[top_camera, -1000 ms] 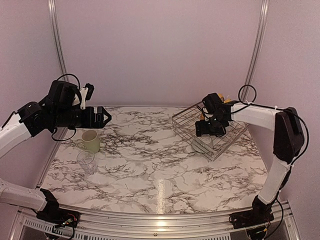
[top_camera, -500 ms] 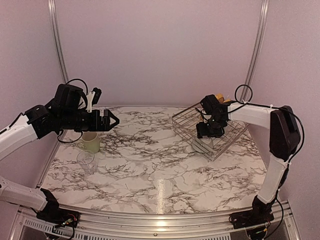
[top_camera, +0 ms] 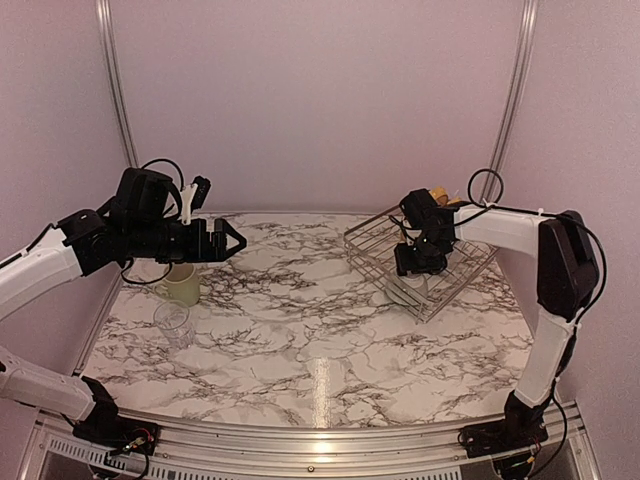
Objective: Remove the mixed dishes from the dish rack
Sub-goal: Grab the bowl from the dish rack.
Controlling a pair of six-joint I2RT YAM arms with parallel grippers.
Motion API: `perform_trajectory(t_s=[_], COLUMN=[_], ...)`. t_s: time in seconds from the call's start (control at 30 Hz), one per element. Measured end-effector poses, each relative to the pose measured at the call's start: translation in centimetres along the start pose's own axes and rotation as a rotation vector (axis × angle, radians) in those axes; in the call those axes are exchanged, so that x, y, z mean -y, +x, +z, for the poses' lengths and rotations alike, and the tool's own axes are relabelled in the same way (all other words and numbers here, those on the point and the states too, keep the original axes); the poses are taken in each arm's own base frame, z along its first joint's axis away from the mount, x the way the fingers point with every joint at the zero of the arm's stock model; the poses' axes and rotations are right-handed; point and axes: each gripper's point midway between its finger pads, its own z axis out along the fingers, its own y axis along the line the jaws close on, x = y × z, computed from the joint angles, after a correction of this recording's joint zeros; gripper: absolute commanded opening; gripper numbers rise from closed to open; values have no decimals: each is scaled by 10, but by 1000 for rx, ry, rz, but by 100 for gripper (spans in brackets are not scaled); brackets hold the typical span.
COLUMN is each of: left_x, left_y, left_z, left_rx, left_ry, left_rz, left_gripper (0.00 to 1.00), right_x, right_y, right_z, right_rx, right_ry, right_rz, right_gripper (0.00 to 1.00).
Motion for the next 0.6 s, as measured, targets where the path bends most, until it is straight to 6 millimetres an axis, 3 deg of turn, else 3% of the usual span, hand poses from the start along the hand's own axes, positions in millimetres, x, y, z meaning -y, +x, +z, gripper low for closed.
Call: perform_trajectory(t_s=[0.2,0.43,0.6], left_x=[0,1,2], left_y=[0,-1,-1], left_z=[0,0,2], left_rx=[-2,4,2], left_ry=[2,6,13], left_rz=[-2,-11,-20], left_gripper=[99,99,99], right_x=[3,7,8], right_y=[-3,-6,-4], right_z=[0,0,-3], right_rx=[13,33,44], right_ry=[17,40,40], right_rz=[2,5,6], right_gripper=[49,35,32])
